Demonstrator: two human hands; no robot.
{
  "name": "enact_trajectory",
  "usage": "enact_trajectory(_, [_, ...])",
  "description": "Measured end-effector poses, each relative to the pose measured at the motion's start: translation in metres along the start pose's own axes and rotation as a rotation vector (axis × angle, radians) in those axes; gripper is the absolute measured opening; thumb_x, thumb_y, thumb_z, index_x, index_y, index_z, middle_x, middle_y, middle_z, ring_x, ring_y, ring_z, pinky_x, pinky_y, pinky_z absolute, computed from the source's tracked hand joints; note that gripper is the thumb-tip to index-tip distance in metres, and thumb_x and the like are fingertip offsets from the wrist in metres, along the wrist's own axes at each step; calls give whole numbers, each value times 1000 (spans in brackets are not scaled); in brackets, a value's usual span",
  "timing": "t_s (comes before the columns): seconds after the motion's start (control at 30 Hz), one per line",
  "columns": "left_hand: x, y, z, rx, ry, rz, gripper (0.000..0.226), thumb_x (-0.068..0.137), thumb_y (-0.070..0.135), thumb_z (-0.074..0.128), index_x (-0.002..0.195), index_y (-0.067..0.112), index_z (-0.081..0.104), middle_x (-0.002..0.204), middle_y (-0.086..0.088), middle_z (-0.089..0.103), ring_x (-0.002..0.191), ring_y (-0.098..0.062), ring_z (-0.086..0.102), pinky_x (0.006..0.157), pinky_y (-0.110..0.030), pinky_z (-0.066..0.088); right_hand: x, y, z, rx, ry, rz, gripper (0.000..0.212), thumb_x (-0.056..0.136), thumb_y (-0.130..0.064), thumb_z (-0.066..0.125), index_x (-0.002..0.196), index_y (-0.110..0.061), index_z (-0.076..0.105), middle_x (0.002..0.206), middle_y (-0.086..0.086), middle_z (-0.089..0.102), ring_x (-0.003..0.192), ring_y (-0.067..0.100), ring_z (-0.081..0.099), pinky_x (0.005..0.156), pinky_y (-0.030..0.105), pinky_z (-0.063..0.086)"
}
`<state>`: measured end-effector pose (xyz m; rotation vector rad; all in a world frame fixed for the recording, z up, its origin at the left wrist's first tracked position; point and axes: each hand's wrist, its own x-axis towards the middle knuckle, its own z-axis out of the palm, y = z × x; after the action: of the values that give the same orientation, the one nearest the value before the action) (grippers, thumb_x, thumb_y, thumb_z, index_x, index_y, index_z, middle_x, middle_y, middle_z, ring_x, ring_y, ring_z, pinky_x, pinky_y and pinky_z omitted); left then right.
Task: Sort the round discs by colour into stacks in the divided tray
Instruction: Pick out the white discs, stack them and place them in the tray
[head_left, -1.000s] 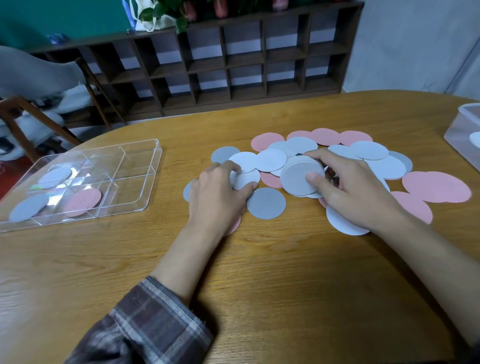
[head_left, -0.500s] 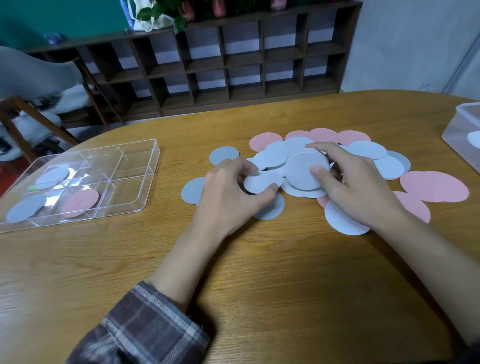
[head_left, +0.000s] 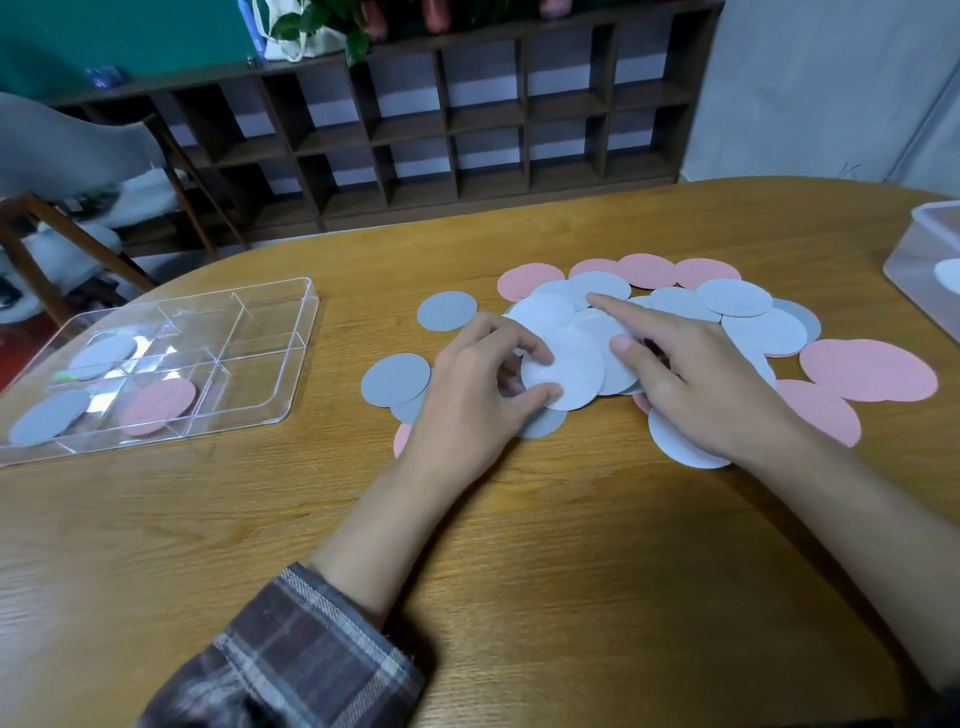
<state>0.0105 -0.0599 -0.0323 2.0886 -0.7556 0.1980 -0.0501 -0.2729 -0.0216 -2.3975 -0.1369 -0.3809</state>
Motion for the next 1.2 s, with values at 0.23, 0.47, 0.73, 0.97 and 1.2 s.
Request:
enact_trajectory(0.23, [1, 2, 1, -31, 73, -37, 16, 85, 12, 83, 91, 17, 69, 90, 5, 69, 77, -11, 69, 70, -20, 56, -1, -3, 5, 62, -41, -42, 42, 109, -14, 43, 147, -26, 55, 82, -60, 47, 90, -29, 47, 80, -1, 33])
enact_trajectory(0.47, [-2, 7, -2, -76, 73, -95, 47, 89, 23, 81, 133, 28, 66, 103, 5, 78, 83, 2, 75, 82, -17, 58, -3, -7, 3, 71, -62, -23, 41, 110, -14, 40, 143, -30, 57, 83, -48, 55, 85, -14, 55, 76, 4, 37])
enact_trajectory(0.73, [-1, 2, 6, 160, 26, -3, 27, 98, 30, 65, 117, 10, 68, 81, -7, 74, 79, -27, 67, 76, -43, 54, -4, -10, 8, 52, -154, 52, 55, 109, -39, 36, 162, -33, 24, 129, -24, 53, 125, 0, 45, 98, 23, 32])
enact_trajectory(0.97, [1, 1, 5, 288, -4, 38, 39, 96, 48, 61, 120, 18, 67, 87, 2, 70, 84, -24, 64, 74, -44, 54, -1, -8, 10, -126, -62, -31, 45, 108, -29, 45, 152, -28, 43, 136, -8, 61, 117, 8, 54, 92, 23, 39])
enact_trajectory(1.2, [7, -21, -7, 256, 24, -78, 41, 105, 35, 54, 144, 22, 58, 137, 3, 66, 126, -18, 58, 99, -28, 44, -1, -4, 3, -38, 41, -11, 29, 103, -19, 54, 131, -24, 60, 91, -12, 64, 86, 5, 58, 72, 31, 43])
